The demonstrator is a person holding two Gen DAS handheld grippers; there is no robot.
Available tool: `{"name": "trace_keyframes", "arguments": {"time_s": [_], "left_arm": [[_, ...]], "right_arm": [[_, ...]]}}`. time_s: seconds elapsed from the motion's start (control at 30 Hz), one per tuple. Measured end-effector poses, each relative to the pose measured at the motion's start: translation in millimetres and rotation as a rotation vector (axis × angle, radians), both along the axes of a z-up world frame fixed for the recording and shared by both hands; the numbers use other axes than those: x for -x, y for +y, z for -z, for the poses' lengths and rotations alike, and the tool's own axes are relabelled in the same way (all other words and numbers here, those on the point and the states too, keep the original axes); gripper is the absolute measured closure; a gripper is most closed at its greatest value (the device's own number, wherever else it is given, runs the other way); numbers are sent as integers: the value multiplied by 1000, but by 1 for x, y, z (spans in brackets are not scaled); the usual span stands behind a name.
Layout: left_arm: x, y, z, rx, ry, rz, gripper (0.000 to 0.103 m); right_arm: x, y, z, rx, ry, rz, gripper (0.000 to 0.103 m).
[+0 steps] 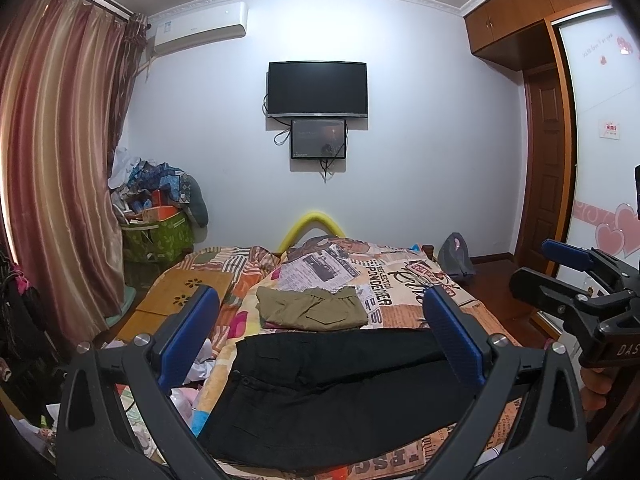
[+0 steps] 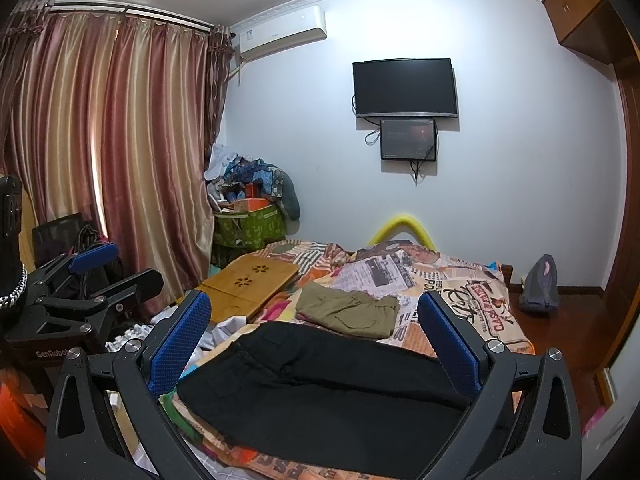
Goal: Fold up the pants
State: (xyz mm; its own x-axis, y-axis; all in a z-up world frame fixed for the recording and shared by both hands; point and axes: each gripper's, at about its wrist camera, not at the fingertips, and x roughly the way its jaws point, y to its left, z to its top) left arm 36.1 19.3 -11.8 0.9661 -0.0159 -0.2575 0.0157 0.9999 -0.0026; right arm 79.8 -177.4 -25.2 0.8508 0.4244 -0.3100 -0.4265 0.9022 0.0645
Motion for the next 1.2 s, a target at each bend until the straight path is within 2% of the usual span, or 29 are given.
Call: {"name": "trace_keyframes", "arguments": {"time_s": [0.3, 0.53, 0.77, 0.93, 1.07, 1.2], "left_arm": [[-8, 2, 4, 1, 8, 3, 0], [-43, 13, 14, 11, 53, -7, 0], [-106, 29, 32, 8, 105, -20, 0], [-169, 47, 50, -5, 192, -18, 0], [-221, 64, 73, -47, 252, -41, 0], [-273, 86, 104, -32, 345, -62, 0]], "right_arm": [[-8, 0, 6, 15, 15, 15, 0], [-28, -10, 19, 21, 45, 22, 0], [-67, -21, 41, 43, 121, 35, 0], [-107, -35, 60, 73, 187, 67, 0], [-143, -46, 76, 102, 248, 98, 0], [-180, -55, 97, 123, 321, 109, 0]]}}
